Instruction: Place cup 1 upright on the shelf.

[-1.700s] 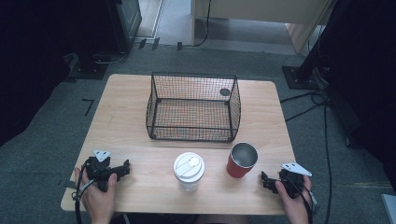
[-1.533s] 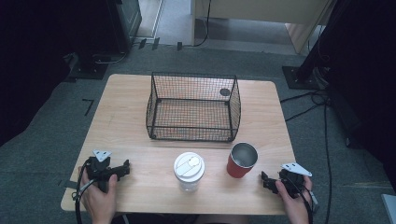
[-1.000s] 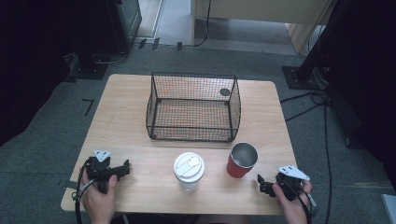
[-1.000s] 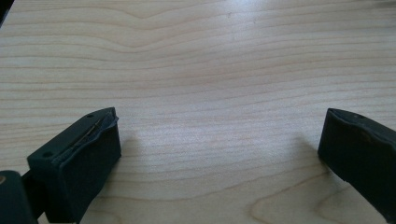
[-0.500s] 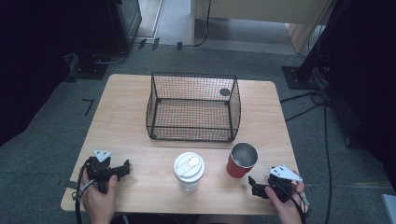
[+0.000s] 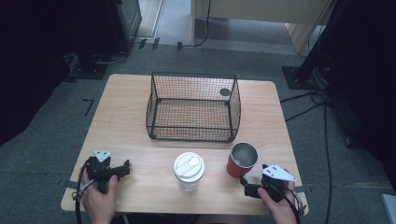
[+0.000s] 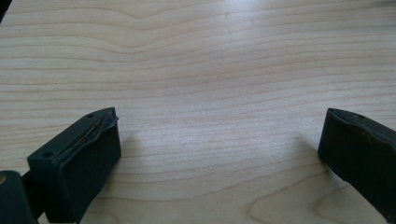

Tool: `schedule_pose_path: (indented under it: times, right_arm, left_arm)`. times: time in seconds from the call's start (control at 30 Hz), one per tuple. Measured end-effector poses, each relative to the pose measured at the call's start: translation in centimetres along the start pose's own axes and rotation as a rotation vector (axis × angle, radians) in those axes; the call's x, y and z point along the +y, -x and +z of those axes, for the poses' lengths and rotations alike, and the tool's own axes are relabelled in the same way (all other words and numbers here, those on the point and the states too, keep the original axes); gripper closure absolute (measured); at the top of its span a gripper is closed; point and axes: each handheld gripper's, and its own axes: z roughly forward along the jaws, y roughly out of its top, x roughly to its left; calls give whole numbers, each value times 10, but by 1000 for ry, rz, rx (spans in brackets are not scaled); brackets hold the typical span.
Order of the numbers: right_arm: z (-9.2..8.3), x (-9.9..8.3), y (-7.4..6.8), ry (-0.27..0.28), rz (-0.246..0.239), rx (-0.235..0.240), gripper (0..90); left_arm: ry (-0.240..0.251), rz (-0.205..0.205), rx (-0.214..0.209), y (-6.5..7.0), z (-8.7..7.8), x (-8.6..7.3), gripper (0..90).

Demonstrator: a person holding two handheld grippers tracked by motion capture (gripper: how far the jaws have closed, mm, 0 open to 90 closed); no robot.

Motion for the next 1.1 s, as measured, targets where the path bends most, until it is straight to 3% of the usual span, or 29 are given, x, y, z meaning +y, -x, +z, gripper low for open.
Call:
schedule_pose_path:
  times: [0.33, 0.83, 1.1]
  right_arm:
    - [2, 13, -8, 44, 8, 32, 10]
    - [12, 30, -19, 66, 4, 16, 12]
    - [15, 39, -25, 97, 3, 1, 60]
  left_arm:
    - [-1, 5, 0, 0, 0, 0, 0]
    - [-1, 14, -9, 3, 0, 0, 0]
    - [-1, 13, -9, 3, 0, 0, 0]
